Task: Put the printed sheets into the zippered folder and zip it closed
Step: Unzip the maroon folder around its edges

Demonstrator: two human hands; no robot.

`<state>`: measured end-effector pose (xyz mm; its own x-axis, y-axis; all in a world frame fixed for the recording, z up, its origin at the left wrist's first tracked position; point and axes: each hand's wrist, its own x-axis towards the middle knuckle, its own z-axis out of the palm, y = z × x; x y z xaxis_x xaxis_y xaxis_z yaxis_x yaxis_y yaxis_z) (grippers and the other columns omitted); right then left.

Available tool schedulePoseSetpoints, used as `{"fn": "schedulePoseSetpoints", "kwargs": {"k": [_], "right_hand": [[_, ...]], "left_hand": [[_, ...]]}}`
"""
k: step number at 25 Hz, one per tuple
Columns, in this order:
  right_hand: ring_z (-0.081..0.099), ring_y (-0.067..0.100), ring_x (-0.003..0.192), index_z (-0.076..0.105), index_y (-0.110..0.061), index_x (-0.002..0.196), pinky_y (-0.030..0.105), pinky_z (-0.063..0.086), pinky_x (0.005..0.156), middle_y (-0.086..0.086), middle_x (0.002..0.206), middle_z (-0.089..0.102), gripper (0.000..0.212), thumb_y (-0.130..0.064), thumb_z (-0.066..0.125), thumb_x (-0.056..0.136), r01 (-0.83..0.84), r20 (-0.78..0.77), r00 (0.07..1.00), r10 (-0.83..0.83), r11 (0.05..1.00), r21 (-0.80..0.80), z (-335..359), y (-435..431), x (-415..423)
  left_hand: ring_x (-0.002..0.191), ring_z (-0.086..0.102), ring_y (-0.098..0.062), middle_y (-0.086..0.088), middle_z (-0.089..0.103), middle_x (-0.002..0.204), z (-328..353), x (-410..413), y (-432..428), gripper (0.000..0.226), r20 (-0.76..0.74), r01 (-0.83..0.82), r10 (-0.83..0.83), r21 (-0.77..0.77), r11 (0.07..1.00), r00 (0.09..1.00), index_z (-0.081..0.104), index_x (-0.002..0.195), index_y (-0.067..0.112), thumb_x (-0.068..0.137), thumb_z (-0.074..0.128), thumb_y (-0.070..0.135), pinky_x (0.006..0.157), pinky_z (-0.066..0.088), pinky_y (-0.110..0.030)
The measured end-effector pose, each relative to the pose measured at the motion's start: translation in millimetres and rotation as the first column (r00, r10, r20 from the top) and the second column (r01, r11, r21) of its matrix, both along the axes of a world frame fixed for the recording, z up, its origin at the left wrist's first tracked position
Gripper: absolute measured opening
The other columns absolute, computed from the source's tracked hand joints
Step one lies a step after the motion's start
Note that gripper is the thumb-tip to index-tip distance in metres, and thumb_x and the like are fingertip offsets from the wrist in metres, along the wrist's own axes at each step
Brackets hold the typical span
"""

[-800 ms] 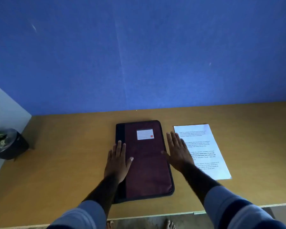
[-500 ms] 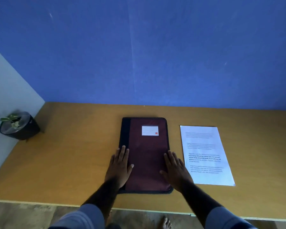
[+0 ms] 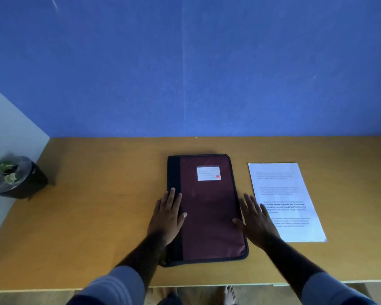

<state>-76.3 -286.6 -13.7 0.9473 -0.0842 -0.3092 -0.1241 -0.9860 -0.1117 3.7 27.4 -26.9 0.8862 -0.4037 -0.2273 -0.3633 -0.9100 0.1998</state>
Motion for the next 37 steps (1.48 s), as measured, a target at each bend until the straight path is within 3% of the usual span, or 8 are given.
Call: {"fn": "schedulePoseSetpoints", "kwargs": {"k": [4, 8, 15, 18, 23, 29, 31, 37], "right_hand": [[0.011, 0.028, 0.156, 0.02, -0.016, 0.159, 0.049, 0.023, 0.12, 0.009, 0.169, 0.013, 0.075, -0.054, 0.046, 0.099, 0.102, -0.009, 0.995, -0.102, 0.994, 0.037, 12.7, 3.5, 41.0], [0.053, 0.031, 0.127, 0.043, -0.018, 0.145, 0.044, 0.051, 0.095, 0.01, 0.143, 0.052, 0.062, -0.047, 0.057, 0.092, 0.255, -0.036, 0.967, -0.254, 0.936, 0.243, 18.8, 0.7, 101.6], [0.063, 0.028, 0.111, 0.057, -0.009, 0.136, 0.033, 0.051, 0.085, 0.012, 0.125, 0.068, 0.057, -0.04, 0.066, 0.089, 0.45, -0.152, 0.889, -0.431, 0.763, 0.464, 7.6, -10.9, 161.8], [0.065, 0.028, 0.111, 0.06, -0.008, 0.134, 0.034, 0.054, 0.089, 0.012, 0.124, 0.069, 0.057, -0.034, 0.071, 0.085, 0.48, -0.167, 0.872, -0.459, 0.741, 0.47, 4.8, -16.1, 171.6], [0.067, 0.026, 0.089, 0.069, -0.011, 0.104, 0.043, 0.061, 0.077, 0.006, 0.099, 0.07, 0.028, -0.019, 0.067, 0.078, 0.502, -0.172, 0.862, -0.477, 0.755, 0.422, 9.2, -14.4, 179.7], [0.063, 0.024, 0.083, 0.06, -0.013, 0.094, 0.03, 0.049, 0.059, 0.005, 0.093, 0.064, 0.016, -0.007, 0.063, 0.08, 0.526, -0.21, 0.851, -0.482, 0.775, 0.351, 13.8, -9.7, 178.5], [0.061, 0.024, 0.083, 0.057, -0.013, 0.096, 0.028, 0.043, 0.054, 0.006, 0.095, 0.064, 0.018, -0.003, 0.06, 0.081, 0.527, -0.212, 0.85, -0.482, 0.773, 0.354, 15.4, -8.2, 179.8], [0.062, 0.029, 0.091, 0.055, -0.008, 0.108, 0.034, 0.048, 0.062, 0.011, 0.104, 0.064, 0.028, 0.002, 0.055, 0.082, 0.522, -0.215, 0.853, -0.476, 0.771, 0.366, 18.4, -5.8, 182.1]], "left_hand": [[0.153, 0.023, -0.026, -0.007, 0.011, 0.17, 16.0, 55.3, -5.3, 0.059, -0.014, -0.032, 0.032, -0.038, 0.999, 0.999, 0.026, 0.159, 0.018, 0.107, 0.03, 0.046, 0.121, 0.029, -0.04], [0.127, 0.054, -0.029, -0.008, 0.046, 0.151, 38.6, 122.4, -31.1, 0.047, -0.098, -0.352, 0.339, -0.2, 0.914, 0.936, 0.048, 0.144, 0.012, 0.106, 0.038, 0.038, 0.1, 0.048, -0.04], [0.105, 0.068, -0.037, -0.019, 0.069, 0.12, 49.0, 212.3, -59.1, 0.04, -0.21, -0.632, 0.612, -0.036, 0.774, 0.763, 0.064, 0.116, 0.0, 0.099, 0.052, 0.034, 0.078, 0.053, -0.038], [0.102, 0.071, -0.036, -0.019, 0.071, 0.119, 45.1, 234.3, -60.7, 0.04, -0.292, -0.678, 0.649, 0.004, 0.735, 0.702, 0.065, 0.117, -0.001, 0.093, 0.061, 0.031, 0.088, 0.059, -0.041], [0.1, 0.073, -0.037, -0.023, 0.072, 0.114, 40.4, 252.6, -63.3, 0.033, -0.334, -0.721, 0.694, 0.056, 0.69, 0.638, 0.066, 0.116, -0.005, 0.088, 0.06, 0.012, 0.089, 0.06, -0.048], [0.095, 0.068, -0.036, -0.021, 0.068, 0.112, 42.0, 257.9, -74.7, 0.028, -0.302, -0.678, 0.689, 0.157, 0.718, 0.659, 0.064, 0.108, -0.005, 0.088, 0.059, 0.014, 0.084, 0.059, -0.04], [0.098, 0.063, -0.036, -0.024, 0.062, 0.123, 42.0, 258.9, -79.5, 0.041, -0.306, -0.672, 0.693, 0.189, 0.716, 0.653, 0.059, 0.12, -0.007, 0.088, 0.06, 0.019, 0.082, 0.055, -0.038], [0.132, 0.04, -0.044, -0.029, 0.034, 0.152, 43.3, 263.5, -100.1, 0.071, -0.339, -0.625, 0.709, 0.335, 0.705, 0.619, 0.021, 0.153, -0.007, 0.097, 0.043, 0.032, 0.114, 0.034, -0.044]]}}
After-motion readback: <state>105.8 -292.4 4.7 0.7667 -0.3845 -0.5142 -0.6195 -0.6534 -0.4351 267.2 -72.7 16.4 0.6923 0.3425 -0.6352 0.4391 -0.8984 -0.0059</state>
